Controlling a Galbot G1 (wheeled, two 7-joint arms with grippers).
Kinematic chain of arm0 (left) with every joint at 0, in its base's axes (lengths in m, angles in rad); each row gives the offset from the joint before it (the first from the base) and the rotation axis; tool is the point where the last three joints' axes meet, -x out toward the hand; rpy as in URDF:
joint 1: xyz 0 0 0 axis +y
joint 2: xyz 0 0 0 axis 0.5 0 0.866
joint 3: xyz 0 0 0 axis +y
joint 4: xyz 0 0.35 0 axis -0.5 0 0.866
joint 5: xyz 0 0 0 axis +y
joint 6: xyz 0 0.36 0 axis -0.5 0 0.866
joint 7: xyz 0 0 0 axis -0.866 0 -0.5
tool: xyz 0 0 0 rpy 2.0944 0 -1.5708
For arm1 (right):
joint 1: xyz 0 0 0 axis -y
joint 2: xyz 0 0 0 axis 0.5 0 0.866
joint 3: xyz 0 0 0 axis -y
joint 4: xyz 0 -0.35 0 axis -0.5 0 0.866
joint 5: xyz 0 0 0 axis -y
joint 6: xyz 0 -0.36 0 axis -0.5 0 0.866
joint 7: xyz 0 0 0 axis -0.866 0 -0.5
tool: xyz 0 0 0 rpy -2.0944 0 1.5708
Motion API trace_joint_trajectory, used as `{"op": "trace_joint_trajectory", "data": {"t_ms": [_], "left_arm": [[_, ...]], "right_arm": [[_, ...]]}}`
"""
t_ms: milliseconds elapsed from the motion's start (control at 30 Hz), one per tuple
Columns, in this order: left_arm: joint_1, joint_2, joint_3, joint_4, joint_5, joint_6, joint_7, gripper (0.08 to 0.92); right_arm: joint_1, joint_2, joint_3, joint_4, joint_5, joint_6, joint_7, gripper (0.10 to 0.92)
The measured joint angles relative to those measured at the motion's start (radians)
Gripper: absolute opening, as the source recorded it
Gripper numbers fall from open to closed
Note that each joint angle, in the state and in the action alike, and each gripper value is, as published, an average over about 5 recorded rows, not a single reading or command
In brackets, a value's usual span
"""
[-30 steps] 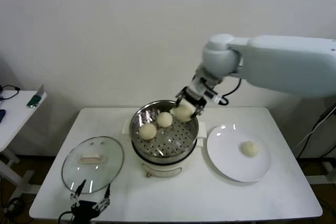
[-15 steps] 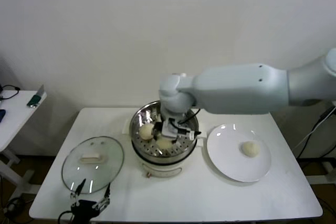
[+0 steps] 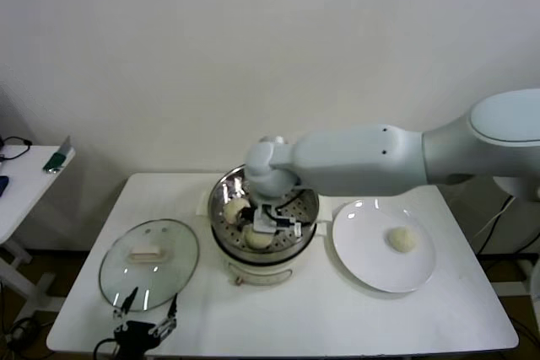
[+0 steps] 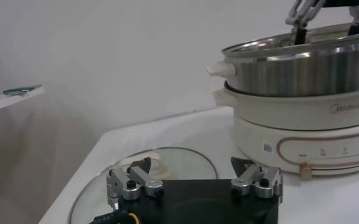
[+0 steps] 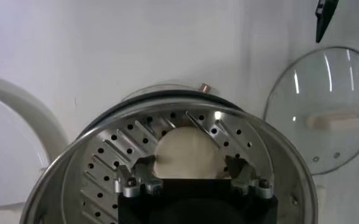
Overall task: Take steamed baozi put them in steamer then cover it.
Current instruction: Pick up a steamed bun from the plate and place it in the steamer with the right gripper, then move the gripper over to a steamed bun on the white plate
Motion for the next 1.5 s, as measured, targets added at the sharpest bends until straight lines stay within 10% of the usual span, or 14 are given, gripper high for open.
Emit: {"op": "trace_joint_trajectory", "data": {"t_ms": [667,1500], "left_arm": [[-0.015,-0.008,0.005,-0.005,0.003,0.009,0.003,0.823],[-0.026,-0.030,-0.002,0.011,0.009,0.019,0.006,0.823]], "right_arm": [[0.223,-0.382,-0.161,-0.127,0.511,-0.216,-0.108,0.823],[-0.268,-0.659,0.076,-0.315,0.338,-0.422,-0.036,0.823]]}}
